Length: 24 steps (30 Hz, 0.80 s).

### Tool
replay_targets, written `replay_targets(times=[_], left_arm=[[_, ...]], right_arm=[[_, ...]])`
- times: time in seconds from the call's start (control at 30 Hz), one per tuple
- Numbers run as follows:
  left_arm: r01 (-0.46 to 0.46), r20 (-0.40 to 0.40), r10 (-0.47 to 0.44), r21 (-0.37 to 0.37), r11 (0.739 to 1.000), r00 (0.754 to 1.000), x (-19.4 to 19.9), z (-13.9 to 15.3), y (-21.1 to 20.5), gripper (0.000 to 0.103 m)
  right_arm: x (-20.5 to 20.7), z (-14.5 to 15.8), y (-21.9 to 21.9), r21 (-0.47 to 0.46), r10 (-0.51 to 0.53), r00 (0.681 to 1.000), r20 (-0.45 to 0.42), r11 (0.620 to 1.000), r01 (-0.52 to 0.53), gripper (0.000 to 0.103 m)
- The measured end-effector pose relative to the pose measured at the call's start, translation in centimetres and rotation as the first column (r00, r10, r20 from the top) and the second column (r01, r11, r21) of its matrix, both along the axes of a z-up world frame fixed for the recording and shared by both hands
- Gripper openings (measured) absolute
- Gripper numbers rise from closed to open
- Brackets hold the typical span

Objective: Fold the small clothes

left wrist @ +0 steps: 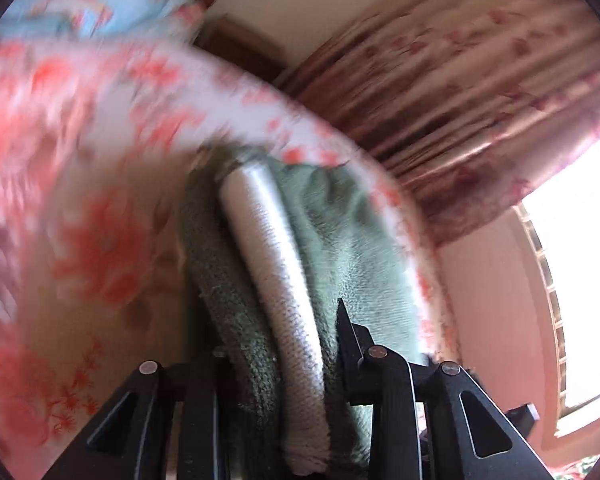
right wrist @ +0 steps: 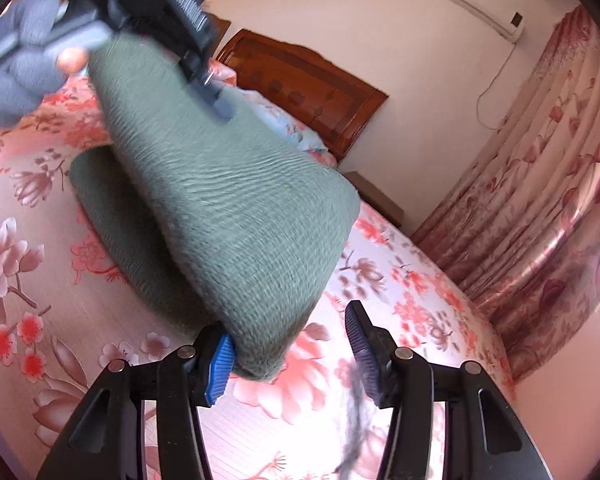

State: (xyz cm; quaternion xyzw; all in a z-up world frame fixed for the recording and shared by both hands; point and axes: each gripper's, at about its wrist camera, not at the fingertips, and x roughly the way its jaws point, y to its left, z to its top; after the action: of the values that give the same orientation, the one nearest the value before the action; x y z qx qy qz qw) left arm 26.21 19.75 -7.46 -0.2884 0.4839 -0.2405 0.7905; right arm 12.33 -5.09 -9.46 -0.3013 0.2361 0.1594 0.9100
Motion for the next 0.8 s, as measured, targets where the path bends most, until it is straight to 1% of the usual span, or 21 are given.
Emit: replay_targets(times=[0.03,0.07,0.1,0.13,0.17,0.2,0.23,0.27,0.3,0.37,0.4,0.43,0.47,0.5,0.53,0.57,0.6,0.67,0.7,0.73,0.8], left_arm=[[0.005,0.004,-0.004,-0.023,1.000,1.000,0.1,-0.9,0.1,0.032],[0.002,0.019,-0.001,-0.064,0.998,1.000,0.0,-1.4,0.4,0.045],[-0.003,0.026,0.006,-0.087,0.996,1.000,0.1,-1.5,0.6,0.068],[-0.011,0.030,0.014,-0.096,0.995,0.999,0.1,-1.4,0.7,0.100],[-0.028,0.037,0.031,-0.087,0.996,0.999,0.0,-0.9,0.9,0.103],[-0.042,0.046,0.044,-0.061,0.997,0.998,-0.1,-0.3,1.1,0.103],[-0.072,0.064,0.072,-0.009,0.997,0.995,-0.3,0.6,1.1,0.103],[-0.156,0.112,0.145,0.094,0.983,0.983,-1.0,2.2,1.0,0.103],[-0.237,0.162,0.210,0.166,0.957,0.964,-1.9,3.5,1.5,0.103],[-0.407,0.289,0.327,0.284,0.869,0.900,-4.4,6.2,2.2,0.103],[-0.438,0.347,0.329,0.308,0.844,0.878,-5.9,7.7,2.1,0.103],[-0.432,0.380,0.304,0.318,0.844,0.874,-7.2,8.7,1.5,0.103],[-0.419,0.396,0.281,0.323,0.849,0.874,-8.0,9.2,0.9,0.103],[-0.385,0.409,0.237,0.332,0.861,0.881,-8.9,9.7,-0.5,0.103],[-0.350,0.413,0.193,0.345,0.871,0.890,-9.3,9.7,-2.2,0.103],[-0.299,0.419,0.123,0.387,0.872,0.900,-10.0,9.5,-4.1,0.103],[-0.279,0.425,0.077,0.436,0.856,0.902,-10.7,9.2,-5.3,0.103],[-0.266,0.442,-0.004,0.546,0.795,0.897,-11.7,8.2,-8.1,0.103],[-0.255,0.436,-0.029,0.578,0.775,0.899,-11.8,7.6,-9.0,0.103],[-0.244,0.420,-0.032,0.586,0.772,0.907,-11.8,7.0,-9.5,0.103],[-0.229,0.378,-0.005,0.574,0.786,0.926,-11.2,5.7,-9.3,0.103]], right_arm=[[0.1,-0.1,0.0,-0.001,-0.002,1.000,-0.008,1.000,0.002,0.053],[0.1,-0.2,0.0,0.000,-0.003,1.000,-0.012,1.000,0.003,0.053],[0.0,-0.1,-0.1,0.004,-0.003,1.000,-0.016,1.000,0.003,0.053],[0.1,0.0,-0.2,0.007,-0.001,1.000,-0.025,1.000,0.001,0.053],[0.1,0.1,-0.3,0.014,0.003,0.999,-0.036,1.000,-0.003,0.053],[0.1,0.3,-0.6,0.031,0.020,0.998,-0.063,0.999,-0.019,0.053],[0.0,0.7,-1.1,0.058,0.052,0.994,-0.094,0.997,-0.047,0.053],[-0.1,1.1,-1.8,0.083,0.083,0.990,-0.114,0.994,-0.074,0.052],[-0.4,1.7,-2.7,0.133,0.132,0.980,-0.147,0.985,-0.113,0.052],[-1.0,3.0,-4.6,0.249,0.190,0.967,-0.169,0.958,-0.145,0.052],[-1.3,3.8,-5.7,0.313,0.204,0.965,-0.166,0.939,-0.145,0.052],[-1.4,4.4,-6.5,0.361,0.212,0.963,-0.166,0.922,-0.141,0.052],[-1.4,4.8,-6.9,0.389,0.219,0.962,-0.162,0.910,-0.141,0.049],[-1.4,5.3,-7.0,0.407,0.226,0.963,-0.149,0.901,-0.148,0.039],[-1.3,5.6,-6.8,0.410,0.227,0.964,-0.139,0.899,-0.153,0.034],[-1.0,5.8,-6.5,0.409,0.230,0.964,-0.134,0.899,-0.158,0.027],[-0.6,6.0,-6.0,0.408,0.235,0.964,-0.128,0.898,-0.164,0.025],[0.1,6.0,-5.0,0.395,0.231,0.965,-0.124,0.904,-0.166,0.022],[0.5,5.9,-4.6,0.385,0.232,0.965,-0.124,0.907,-0.169,0.022],[0.7,5.8,-4.5,0.382,0.232,0.965,-0.125,0.908,-0.169,0.021],[0.8,5.8,-4.7,0.392,0.230,0.964,-0.130,0.905,-0.163,0.021]])
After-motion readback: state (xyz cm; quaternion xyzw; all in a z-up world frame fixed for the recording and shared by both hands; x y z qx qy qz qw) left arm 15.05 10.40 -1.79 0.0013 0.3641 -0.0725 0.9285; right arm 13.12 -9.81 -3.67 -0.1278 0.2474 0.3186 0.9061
